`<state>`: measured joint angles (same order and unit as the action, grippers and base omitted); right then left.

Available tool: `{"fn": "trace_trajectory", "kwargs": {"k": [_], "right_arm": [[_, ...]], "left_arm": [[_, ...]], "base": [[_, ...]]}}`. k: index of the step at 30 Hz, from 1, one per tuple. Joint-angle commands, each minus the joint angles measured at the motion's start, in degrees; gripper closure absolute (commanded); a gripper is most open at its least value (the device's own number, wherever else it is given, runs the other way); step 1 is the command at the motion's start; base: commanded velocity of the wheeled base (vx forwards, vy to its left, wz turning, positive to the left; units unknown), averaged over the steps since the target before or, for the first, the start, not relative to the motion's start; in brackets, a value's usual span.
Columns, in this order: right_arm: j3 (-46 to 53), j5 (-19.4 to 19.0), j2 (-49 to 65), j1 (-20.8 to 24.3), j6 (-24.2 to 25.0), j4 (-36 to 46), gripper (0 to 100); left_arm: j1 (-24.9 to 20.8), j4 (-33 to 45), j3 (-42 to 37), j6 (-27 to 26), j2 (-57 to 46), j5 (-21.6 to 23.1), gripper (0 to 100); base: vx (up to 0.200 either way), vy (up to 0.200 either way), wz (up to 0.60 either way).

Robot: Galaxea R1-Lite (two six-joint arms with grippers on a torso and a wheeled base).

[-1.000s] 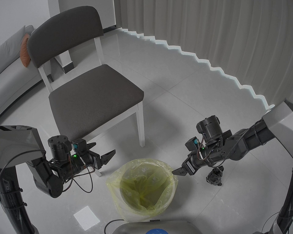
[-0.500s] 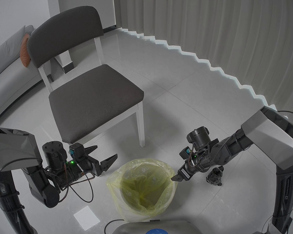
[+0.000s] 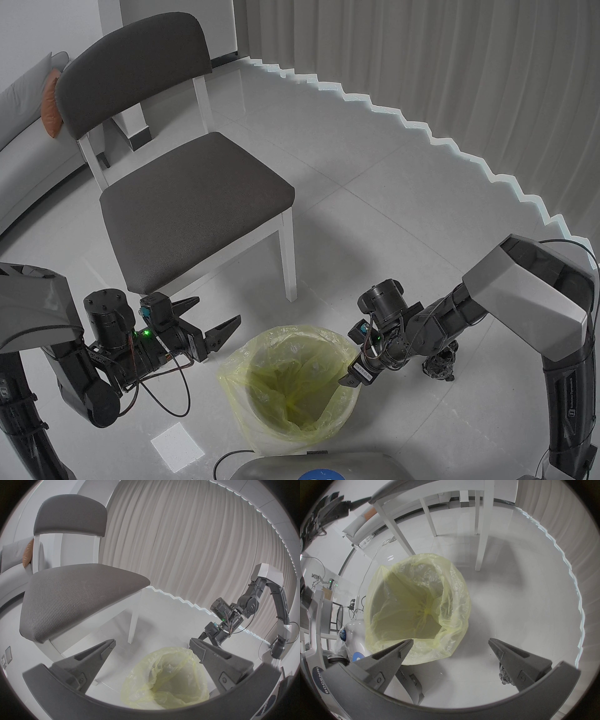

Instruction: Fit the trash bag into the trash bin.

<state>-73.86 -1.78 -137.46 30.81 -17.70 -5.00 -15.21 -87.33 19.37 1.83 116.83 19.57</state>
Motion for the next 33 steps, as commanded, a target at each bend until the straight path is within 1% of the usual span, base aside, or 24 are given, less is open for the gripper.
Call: {"fn": "trace_trajectory", "kwargs": {"k": [1,3,7,11,18,22,30,33], "right_arm": [[-1.6,1.2,-2.7,0.8,-0.1,0.0,0],[-1.8,1.9,-3.5,0.8,-0.2,0.0,0],[-1.5,2.0,-3.7,0.7,-0.8,0.3,0],[0.4,2.0,-2.8,0.0,-1.6,0.5,0],[4.0,2.0,-0.2,-0.8,-1.6,0.5,0],[6.0,2.0,0.9,-1.7,-2.8,0.5,0],[4.4,1.7,2.3,-1.6,-2.4,0.5,0],[2.3,1.7,2.1,-1.3,-2.3,0.5,0]], "left_arm": [[-0.3,0.0,0.0,0.1,0.3,-0.1,0],[-0.3,0.0,-0.1,0.0,0.3,-0.1,0],[-0.2,0.0,-0.2,0.1,0.4,0.0,0],[-0.2,0.0,-0.1,0.1,0.7,0.0,0],[-0.2,0.0,-0.3,-0.2,0.7,-0.1,0],[0.2,0.0,-0.8,-0.2,0.7,-0.1,0],[0.4,-1.3,-0.8,-0.1,1.0,-0.1,0],[0.4,-1.3,-0.8,-0.2,1.0,-0.1,0]], "base": [[0.000,0.000,0.00],[0.000,0.000,0.00],[0.000,0.000,0.00],[0.000,0.000,0.00],[0.000,0.000,0.00],[0.000,0.000,0.00],[0.000,0.000,0.00],[0.000,0.000,0.00]]}}
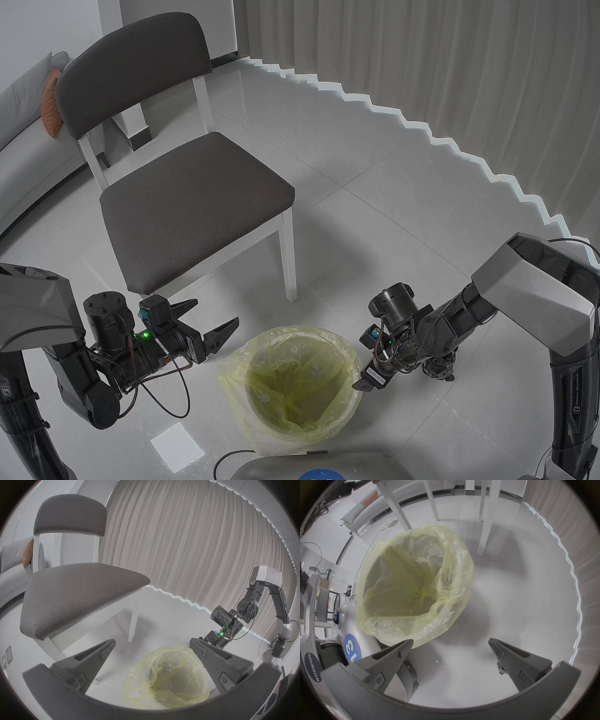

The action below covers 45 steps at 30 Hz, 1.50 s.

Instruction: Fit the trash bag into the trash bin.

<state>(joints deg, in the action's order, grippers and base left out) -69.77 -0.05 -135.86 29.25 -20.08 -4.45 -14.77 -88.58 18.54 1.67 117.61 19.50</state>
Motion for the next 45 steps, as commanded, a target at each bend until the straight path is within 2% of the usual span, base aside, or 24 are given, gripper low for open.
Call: {"fn": "trace_trajectory", "kwargs": {"k": [1,13,22,45], "right_arm": [[-2.3,0.0,0.3,0.4,0.0,0.0,0],[-5.9,1.0,-6.2,4.5,0.2,-0.3,0],[-5.0,1.6,-6.7,4.9,0.1,0.0,0],[-1.7,1.6,-3.4,-0.2,-0.5,0.0,0]], "left_arm": [[0.0,0.0,0.0,0.1,0.2,0.0,0],[-0.1,0.0,0.0,0.0,0.8,0.0,0],[-0.1,0.0,0.0,0.0,0.8,0.0,0],[0.5,-1.0,0.0,0.1,0.9,0.1,0]], "base": [[0.000,0.000,0.00],[0.000,0.000,0.00],[0.000,0.000,0.00],[0.000,0.000,0.00]]}}
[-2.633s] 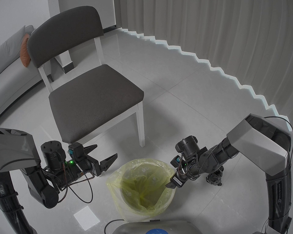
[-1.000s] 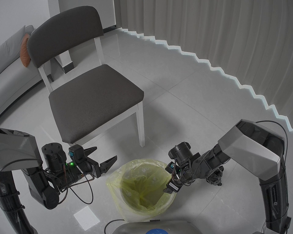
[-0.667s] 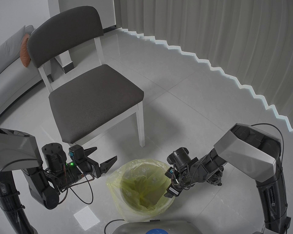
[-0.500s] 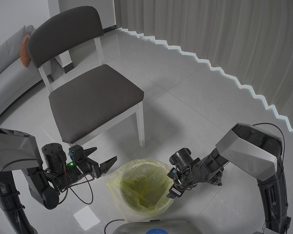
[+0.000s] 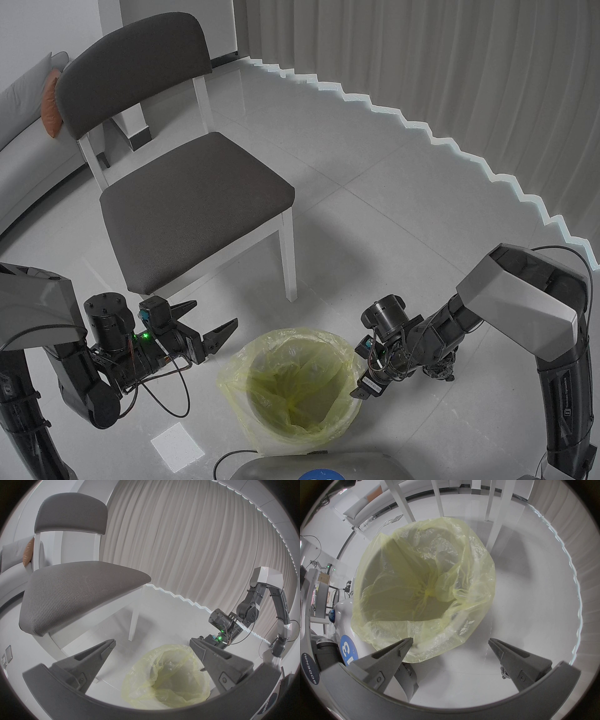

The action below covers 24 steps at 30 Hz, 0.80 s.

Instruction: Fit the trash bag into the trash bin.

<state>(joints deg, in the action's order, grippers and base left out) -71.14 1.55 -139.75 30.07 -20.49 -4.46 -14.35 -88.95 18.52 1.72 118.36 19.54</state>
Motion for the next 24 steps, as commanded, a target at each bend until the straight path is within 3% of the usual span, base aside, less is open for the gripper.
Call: {"fn": "trace_trajectory", "kwargs": {"k": [1,24], "right_arm": [[-0.5,0.0,0.5,-1.2,-0.1,0.0,0],[-1.4,-0.1,2.3,-2.6,0.5,0.0,0]], "left_arm": [[0.1,-0.6,0.0,0.1,0.1,0.1,0],[0.1,-0.7,-0.2,0.0,0.4,0.1,0]], "base": [[0.000,0.000,0.00],[0.000,0.000,0.00]]}}
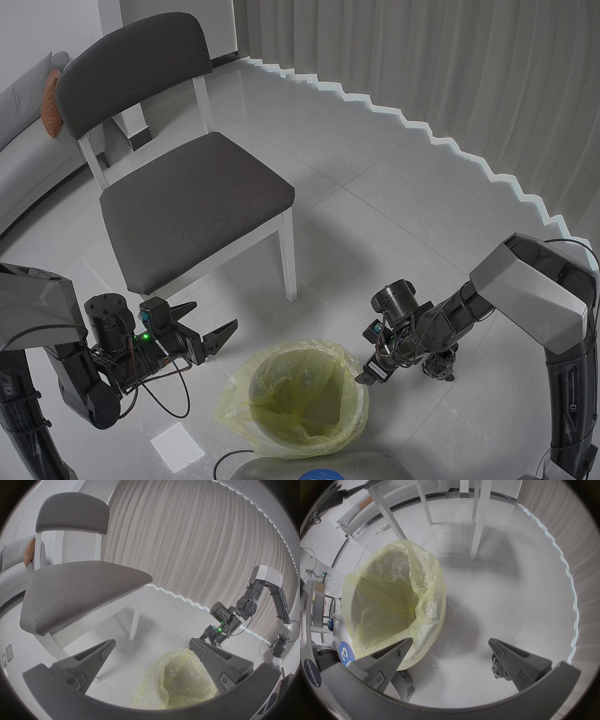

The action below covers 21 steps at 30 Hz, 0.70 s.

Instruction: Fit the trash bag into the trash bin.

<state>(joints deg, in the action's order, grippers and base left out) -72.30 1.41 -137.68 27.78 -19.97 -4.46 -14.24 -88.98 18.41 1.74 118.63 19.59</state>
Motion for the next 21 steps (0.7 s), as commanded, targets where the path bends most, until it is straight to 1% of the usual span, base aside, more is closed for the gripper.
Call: {"fn": "trace_trajectory", "kwargs": {"k": [1,7,15,21], "right_arm": [[-0.4,-0.1,0.0,-0.5,0.0,0.0,0],[-0.9,-0.6,-0.7,-2.6,-0.1,0.0,0],[-3.0,-0.6,-5.4,-2.4,-0.1,-0.1,0],[-3.5,-0.6,-6.5,-1.6,-0.7,0.0,0]], "left_arm": [[0.0,-0.7,-0.2,0.0,0.1,0.0,0],[0.0,-0.7,-0.7,-0.1,0.1,0.0,0],[-0.1,-0.7,-0.7,-0.2,0.2,-0.1,0],[0.0,-0.7,-0.6,-0.2,0.4,0.0,0]], "base": [[0.000,0.000,0.00],[0.000,0.000,0.00],[0.000,0.000,0.00],[0.000,0.000,0.00]]}}
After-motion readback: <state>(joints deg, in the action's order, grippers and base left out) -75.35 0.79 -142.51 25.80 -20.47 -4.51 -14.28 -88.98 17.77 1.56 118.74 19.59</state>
